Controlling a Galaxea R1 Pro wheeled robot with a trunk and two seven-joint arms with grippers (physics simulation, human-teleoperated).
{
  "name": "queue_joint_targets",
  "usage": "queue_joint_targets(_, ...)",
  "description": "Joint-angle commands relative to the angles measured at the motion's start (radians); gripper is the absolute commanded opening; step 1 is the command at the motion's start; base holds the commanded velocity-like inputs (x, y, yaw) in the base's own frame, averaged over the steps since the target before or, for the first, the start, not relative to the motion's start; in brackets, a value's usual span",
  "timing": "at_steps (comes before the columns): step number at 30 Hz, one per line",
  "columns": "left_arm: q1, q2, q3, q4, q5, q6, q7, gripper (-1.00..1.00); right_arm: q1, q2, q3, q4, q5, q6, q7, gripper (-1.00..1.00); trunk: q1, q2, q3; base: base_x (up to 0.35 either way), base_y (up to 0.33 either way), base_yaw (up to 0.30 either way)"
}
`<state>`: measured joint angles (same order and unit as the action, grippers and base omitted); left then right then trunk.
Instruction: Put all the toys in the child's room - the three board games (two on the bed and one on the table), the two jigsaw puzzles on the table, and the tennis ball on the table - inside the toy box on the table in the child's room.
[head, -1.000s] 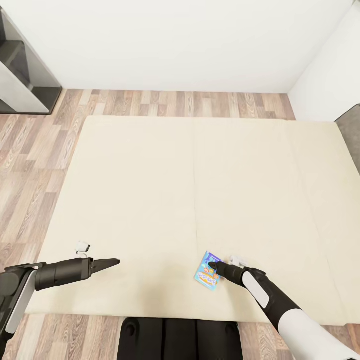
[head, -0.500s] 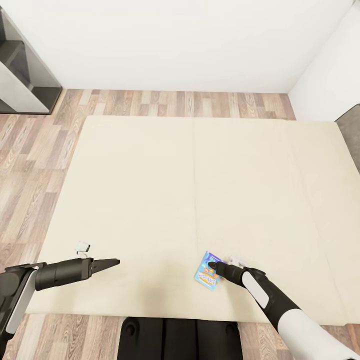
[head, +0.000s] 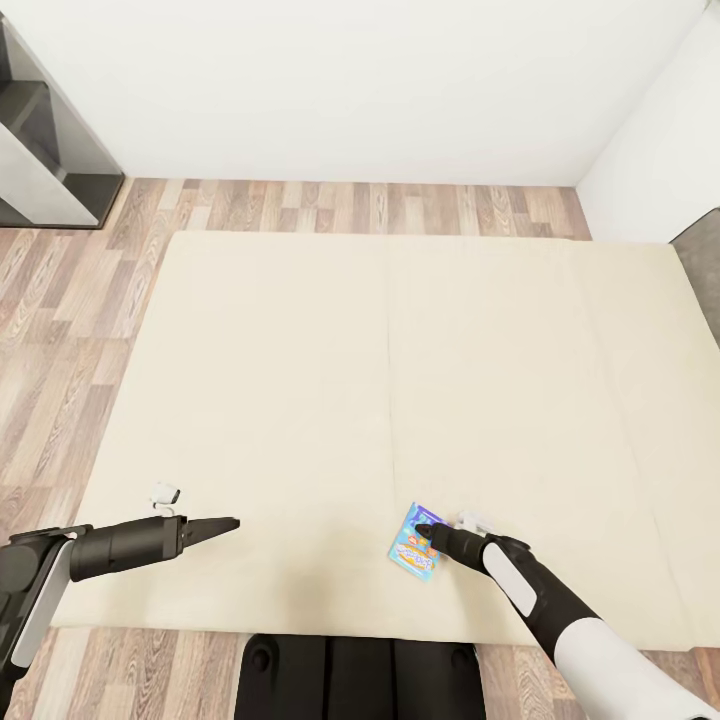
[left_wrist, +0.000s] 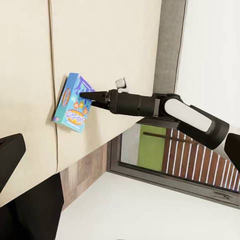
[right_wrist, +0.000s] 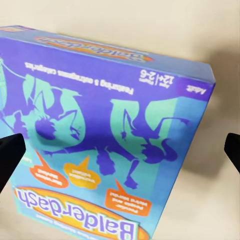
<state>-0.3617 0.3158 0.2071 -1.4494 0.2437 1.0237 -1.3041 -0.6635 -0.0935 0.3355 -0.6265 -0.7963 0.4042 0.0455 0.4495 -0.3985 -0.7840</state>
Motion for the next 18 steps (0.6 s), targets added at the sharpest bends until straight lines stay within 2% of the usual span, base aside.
queue_joint_targets(1,0.0,0.0,0.0,0.0,0.003,0.008,-0.001,1.0,-0.001,-0.001,0.004,-0.001,-0.001,0.002,0.001,1.0,0.001,-0.001,-0.001,0.0,0.0,0.0)
queue_joint_targets(12,0.0,0.001,0.001,0.0,0.003,0.009,-0.003,1.0,0.0,0.0,0.004,-0.001,-0.001,0.002,0.001,1.0,0.001,-0.001,-0.001,0.0,0.002,0.0)
queue_joint_targets(18,0.0,0.002,0.001,0.0,0.003,0.009,-0.003,1.0,0.0,0.0,0.004,-0.001,-0.001,0.002,0.001,1.0,0.001,-0.001,-0.001,0.0,0.127,0.0)
